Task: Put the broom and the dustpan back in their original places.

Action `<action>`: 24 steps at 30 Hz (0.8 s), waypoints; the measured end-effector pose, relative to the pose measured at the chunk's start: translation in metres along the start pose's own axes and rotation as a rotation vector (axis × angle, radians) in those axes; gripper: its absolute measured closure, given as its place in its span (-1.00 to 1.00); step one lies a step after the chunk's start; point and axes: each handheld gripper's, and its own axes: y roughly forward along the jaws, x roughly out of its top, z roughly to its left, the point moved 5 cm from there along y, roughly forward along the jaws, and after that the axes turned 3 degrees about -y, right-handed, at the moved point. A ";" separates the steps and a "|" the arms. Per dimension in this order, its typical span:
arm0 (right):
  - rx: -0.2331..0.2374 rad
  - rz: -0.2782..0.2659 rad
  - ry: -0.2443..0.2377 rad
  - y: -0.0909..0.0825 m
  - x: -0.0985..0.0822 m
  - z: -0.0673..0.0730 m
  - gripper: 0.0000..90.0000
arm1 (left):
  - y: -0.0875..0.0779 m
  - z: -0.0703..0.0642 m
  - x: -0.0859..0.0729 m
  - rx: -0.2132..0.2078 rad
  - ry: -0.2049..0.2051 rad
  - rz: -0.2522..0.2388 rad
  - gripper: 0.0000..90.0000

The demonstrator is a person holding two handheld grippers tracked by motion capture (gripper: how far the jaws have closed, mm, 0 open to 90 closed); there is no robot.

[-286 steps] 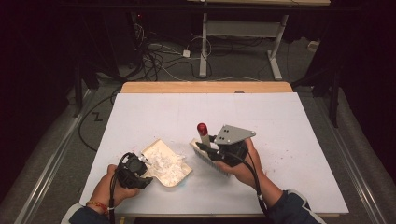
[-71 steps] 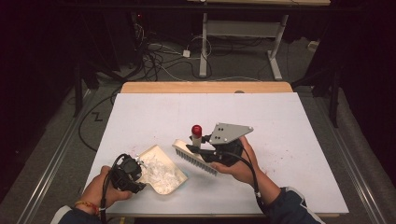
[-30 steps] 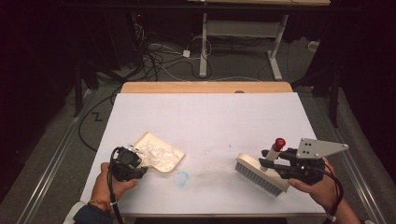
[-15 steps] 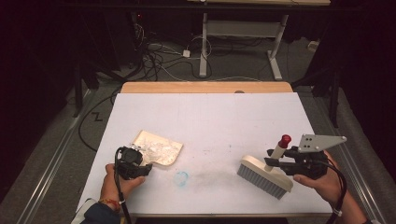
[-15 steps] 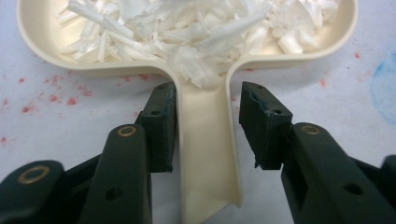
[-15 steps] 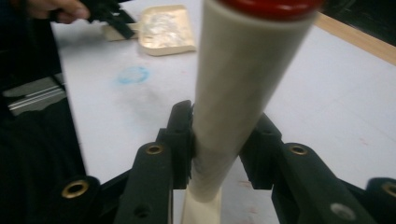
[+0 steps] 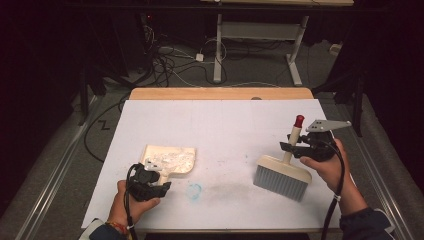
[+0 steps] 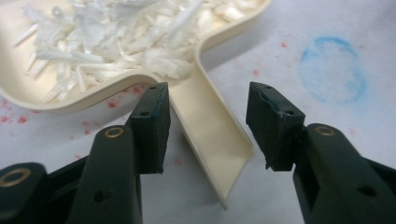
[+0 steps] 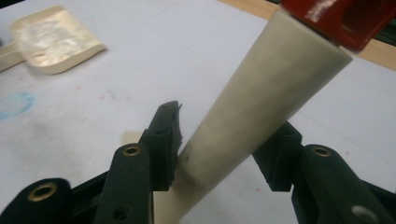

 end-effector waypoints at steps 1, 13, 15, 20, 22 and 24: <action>-0.019 0.006 0.005 0.004 0.001 -0.003 0.20 | 0.000 -0.001 -0.001 -0.004 0.006 -0.004 0.04; -0.169 0.053 0.013 0.058 0.010 -0.021 0.11 | -0.008 -0.003 -0.002 0.000 0.151 -0.111 -0.18; -0.188 0.039 0.031 0.063 0.012 -0.024 0.10 | -0.008 -0.006 -0.003 0.045 0.217 -0.135 -0.22; -0.264 0.009 0.044 0.072 0.016 -0.030 0.04 | -0.005 -0.014 -0.005 0.062 0.306 -0.191 -0.40; -0.279 -0.025 0.048 0.071 0.019 -0.032 0.05 | -0.007 -0.016 -0.006 0.058 0.315 -0.228 -0.47; -0.290 -0.050 0.050 0.069 0.021 -0.032 0.04 | -0.008 -0.017 -0.007 0.053 0.320 -0.262 -0.53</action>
